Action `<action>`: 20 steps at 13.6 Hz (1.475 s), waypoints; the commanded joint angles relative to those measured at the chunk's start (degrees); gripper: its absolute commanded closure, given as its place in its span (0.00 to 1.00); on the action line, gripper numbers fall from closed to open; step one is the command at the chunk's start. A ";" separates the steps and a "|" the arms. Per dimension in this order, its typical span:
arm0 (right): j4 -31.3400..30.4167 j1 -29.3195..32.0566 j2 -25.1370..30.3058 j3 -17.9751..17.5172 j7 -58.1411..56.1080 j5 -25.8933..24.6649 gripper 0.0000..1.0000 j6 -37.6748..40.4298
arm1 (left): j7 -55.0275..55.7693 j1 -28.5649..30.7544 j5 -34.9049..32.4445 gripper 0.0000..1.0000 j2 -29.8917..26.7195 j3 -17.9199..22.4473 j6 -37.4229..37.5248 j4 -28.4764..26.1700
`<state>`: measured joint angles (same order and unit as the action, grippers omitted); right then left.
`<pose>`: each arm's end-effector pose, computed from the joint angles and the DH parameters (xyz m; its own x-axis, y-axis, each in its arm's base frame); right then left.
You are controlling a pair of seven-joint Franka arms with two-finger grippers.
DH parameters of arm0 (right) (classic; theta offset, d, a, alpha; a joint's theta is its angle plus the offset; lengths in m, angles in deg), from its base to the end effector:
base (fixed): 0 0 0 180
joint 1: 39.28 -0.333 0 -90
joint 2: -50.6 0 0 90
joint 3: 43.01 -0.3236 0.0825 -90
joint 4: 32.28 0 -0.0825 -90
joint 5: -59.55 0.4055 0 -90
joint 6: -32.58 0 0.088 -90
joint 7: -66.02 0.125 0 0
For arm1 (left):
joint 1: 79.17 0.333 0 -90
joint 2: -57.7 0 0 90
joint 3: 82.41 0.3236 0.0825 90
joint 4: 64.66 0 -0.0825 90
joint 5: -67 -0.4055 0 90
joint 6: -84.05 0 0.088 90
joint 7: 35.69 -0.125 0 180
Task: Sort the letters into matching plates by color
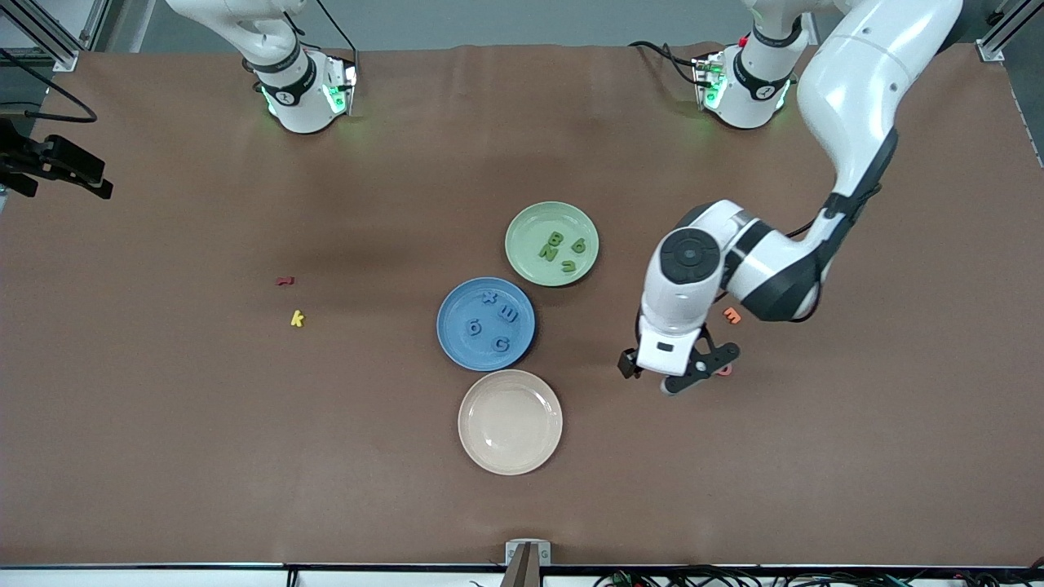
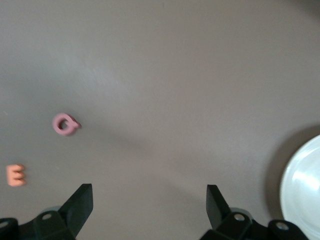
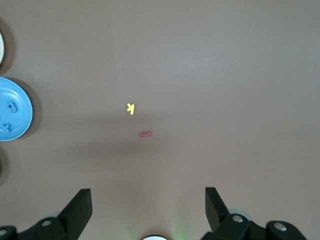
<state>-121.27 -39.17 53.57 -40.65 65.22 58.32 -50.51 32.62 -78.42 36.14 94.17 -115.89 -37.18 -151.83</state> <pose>0.5453 -0.0270 0.6416 0.9982 -0.0315 -0.0514 -0.0306 -0.9994 0.0186 0.6640 -0.3104 0.3183 0.8850 0.4383 0.1574 0.4426 -0.8967 0.0085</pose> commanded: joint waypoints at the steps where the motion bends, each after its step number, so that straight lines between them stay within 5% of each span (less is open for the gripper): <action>1: -1.28 0.86 1.60 -1.13 -0.70 0.70 0.00 -1.80 | -13.15 -3.02 11.39 0.00 -8.15 8.31 1.52 -1.33; 7: -1.36 2.08 1.78 -1.22 -0.87 3.16 0.00 -2.34 | -37.41 -3.38 19.60 0.00 -17.82 18.97 7.50 -1.24; 12: -2.59 1.91 2.74 -1.22 -1.31 3.16 0.00 -2.25 | -45.19 -7.07 21.90 0.00 -23.00 24.95 18.56 -0.98; 20: -3.47 1.65 3.71 -1.40 -1.66 1.32 0.00 -2.43 | -49.41 -3.03 29.81 0.00 -34.70 25.04 32.10 -1.50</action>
<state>-122.66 -38.17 55.17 -41.36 64.39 60.52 -52.35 -15.67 -82.14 64.33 62.57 -91.09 -7.10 -151.83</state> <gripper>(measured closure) 0.000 0.000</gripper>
